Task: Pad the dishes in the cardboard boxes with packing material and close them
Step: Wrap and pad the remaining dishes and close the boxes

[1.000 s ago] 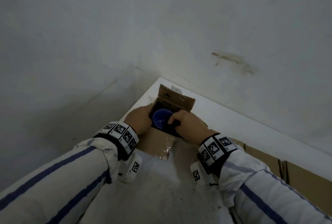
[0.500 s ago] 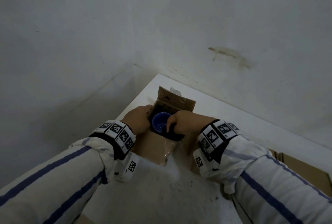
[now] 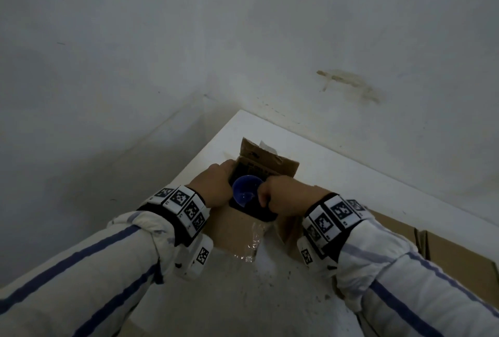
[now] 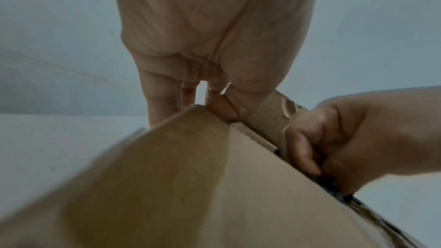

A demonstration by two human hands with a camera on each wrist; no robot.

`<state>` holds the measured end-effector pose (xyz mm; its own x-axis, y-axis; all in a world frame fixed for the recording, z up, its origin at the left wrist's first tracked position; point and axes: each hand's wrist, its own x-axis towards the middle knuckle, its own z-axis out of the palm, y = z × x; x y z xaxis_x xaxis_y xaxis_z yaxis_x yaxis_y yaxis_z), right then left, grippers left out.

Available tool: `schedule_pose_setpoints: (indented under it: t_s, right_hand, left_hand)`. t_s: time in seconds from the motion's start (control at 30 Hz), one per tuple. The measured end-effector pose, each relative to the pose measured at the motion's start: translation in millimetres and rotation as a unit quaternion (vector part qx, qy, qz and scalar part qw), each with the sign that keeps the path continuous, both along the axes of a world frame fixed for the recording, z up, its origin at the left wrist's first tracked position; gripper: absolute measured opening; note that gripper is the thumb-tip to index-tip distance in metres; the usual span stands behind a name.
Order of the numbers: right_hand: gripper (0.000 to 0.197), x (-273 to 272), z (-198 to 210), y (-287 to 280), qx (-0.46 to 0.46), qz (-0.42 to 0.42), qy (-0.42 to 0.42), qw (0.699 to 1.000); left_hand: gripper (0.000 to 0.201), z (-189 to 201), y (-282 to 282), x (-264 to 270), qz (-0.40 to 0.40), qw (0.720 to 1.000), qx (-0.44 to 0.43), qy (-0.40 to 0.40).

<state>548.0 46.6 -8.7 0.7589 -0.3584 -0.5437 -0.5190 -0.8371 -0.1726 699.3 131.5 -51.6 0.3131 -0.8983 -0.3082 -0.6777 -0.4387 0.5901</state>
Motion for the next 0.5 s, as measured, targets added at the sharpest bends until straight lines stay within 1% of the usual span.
schedule_pose_setpoints:
  t_s: [0.07,0.2,0.3,0.37,0.4,0.43,0.5]
  right_hand:
    - [0.030,0.8,-9.3,5.9,-0.016,0.028,0.023,0.999]
    - [0.035,2.5,-2.3,1.1,-0.025,0.024,0.015,0.999]
    - [0.031,-1.4,-6.0,11.6,0.015,0.006,0.069,0.998]
    - [0.027,-2.5,-10.0,14.8,0.010,0.017,0.093,0.996]
    - [0.026,-1.7,-8.9,13.3,-0.007,0.023,0.086,0.996]
    - [0.029,-0.6,-8.6,9.3,-0.029,0.026,0.062,0.997]
    - [0.039,1.2,-7.4,4.5,-0.044,0.006,-0.009,0.999]
  left_hand:
    - [0.054,-0.5,-0.1,-0.8,0.002,1.000,0.006,-0.002]
    - [0.055,-3.0,-0.5,-1.1,0.012,1.000,0.012,-0.018]
    - [0.058,-7.9,-1.8,-1.9,0.020,0.999,0.010,-0.032]
    - [0.056,-11.5,-3.8,-2.3,0.020,0.999,0.016,-0.040]
    - [0.055,-12.9,-4.7,-2.9,0.019,0.999,0.016,-0.047]
    - [0.054,-14.3,-5.2,-3.2,0.019,0.998,0.017,-0.054]
    - [0.055,-16.1,-5.8,-3.2,0.019,0.997,0.023,-0.065]
